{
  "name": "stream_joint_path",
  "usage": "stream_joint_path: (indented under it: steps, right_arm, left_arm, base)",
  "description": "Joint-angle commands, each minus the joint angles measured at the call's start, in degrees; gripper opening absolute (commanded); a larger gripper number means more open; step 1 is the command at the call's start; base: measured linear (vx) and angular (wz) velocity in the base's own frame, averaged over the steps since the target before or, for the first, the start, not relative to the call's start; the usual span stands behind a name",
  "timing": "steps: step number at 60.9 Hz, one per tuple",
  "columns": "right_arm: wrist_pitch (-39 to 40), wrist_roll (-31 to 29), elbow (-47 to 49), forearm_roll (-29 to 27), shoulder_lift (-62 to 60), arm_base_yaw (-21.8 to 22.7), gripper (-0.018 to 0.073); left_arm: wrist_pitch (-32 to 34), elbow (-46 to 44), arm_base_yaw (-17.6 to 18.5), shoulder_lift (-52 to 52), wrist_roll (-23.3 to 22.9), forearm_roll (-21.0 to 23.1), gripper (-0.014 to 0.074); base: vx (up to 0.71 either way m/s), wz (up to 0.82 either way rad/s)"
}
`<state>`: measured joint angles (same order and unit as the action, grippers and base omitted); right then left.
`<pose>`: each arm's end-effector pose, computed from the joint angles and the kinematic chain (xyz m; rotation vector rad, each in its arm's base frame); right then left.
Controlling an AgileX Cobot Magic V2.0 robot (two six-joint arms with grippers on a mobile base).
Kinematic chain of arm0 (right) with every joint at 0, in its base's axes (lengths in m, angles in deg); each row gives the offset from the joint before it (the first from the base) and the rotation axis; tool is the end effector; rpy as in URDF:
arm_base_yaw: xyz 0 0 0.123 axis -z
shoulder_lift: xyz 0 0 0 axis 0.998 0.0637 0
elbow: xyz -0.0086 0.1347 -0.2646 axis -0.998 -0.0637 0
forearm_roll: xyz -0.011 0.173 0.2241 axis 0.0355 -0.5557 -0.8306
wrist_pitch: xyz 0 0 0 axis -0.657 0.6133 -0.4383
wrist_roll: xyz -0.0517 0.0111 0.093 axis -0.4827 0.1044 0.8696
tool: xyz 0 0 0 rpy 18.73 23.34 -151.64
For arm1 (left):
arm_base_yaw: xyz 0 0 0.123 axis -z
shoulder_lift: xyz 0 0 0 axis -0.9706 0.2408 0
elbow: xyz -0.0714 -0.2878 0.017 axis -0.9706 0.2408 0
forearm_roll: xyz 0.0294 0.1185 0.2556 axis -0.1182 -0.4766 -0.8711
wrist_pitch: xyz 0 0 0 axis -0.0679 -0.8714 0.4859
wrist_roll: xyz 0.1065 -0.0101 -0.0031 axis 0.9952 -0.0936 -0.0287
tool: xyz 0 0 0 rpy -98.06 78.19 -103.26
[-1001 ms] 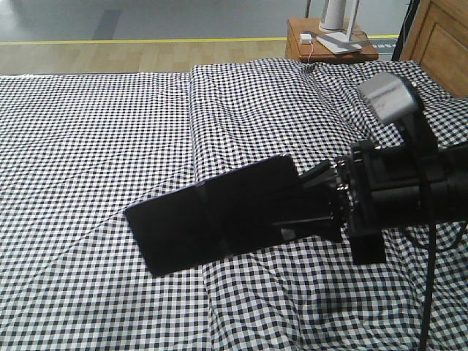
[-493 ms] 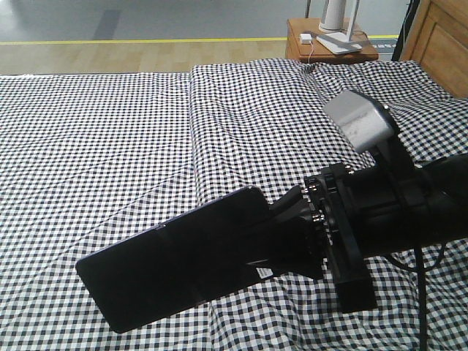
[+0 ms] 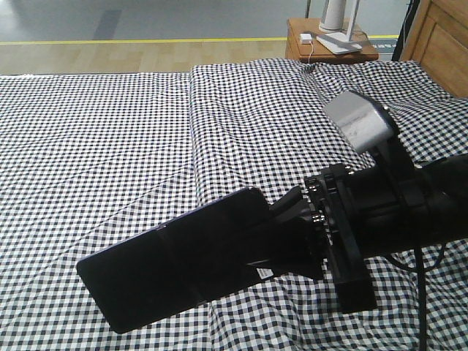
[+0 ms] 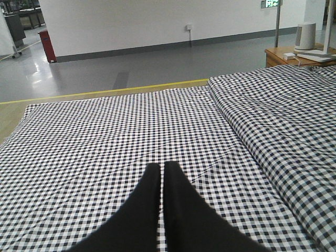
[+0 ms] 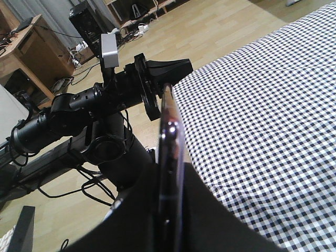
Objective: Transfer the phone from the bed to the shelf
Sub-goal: 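Hold the phone in the right gripper while the base turns away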
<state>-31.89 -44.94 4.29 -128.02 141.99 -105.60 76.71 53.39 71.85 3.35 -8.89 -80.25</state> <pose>0.2076 0.1753 0.3330 -1.1306 1.8207 1.3486 0.0917 0.0062 0.1829 0.0453 1.6888 0.1436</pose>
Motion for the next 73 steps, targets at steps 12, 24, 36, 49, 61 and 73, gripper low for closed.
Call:
stream_joint_path:
  steps: [12,24,36,49,61,73]
  right_arm:
    - [-4.75,-0.08,1.44,-4.95,-1.53,0.03,-0.0002]
    - [-4.75,-0.08,1.44,-4.95,-1.53,0.03,-0.0002]
    - [-4.75,-0.08,1.44,-4.95,-1.53,0.03,-0.0002]
    - [-4.75,-0.08,1.44,-4.95,-1.53,0.03,-0.0002]
    - [-4.75,-0.14,1.44,-4.96,-1.53,0.03,-0.0002]
    - [-4.75,-0.14,1.44,-4.96,-1.53,0.03,-0.0002]
  left_arm:
    - [4.12,-1.32,0.34,-0.68,-0.33,0.52,0.0001]
    - [4.12,-1.32,0.34,-0.68,-0.33,0.52,0.0001]
    - [4.12,-1.32,0.34,-0.68,-0.33,0.52,0.0001]
    - [4.12,-1.32,0.34,-0.68,-0.33,0.52,0.0001]
    - [4.12,-1.32,0.34,-0.68,-0.33,0.52,0.0001]
    - [4.12,-1.32,0.34,-0.68,-0.33,0.52,0.0001]
  base:
    - [0.0,0.01]
    - [-0.02,0.07]
    - [-0.05,0.2]
    - [-0.09,0.35]
    - [-0.11,0.42]
    - [-0.12,0.47]
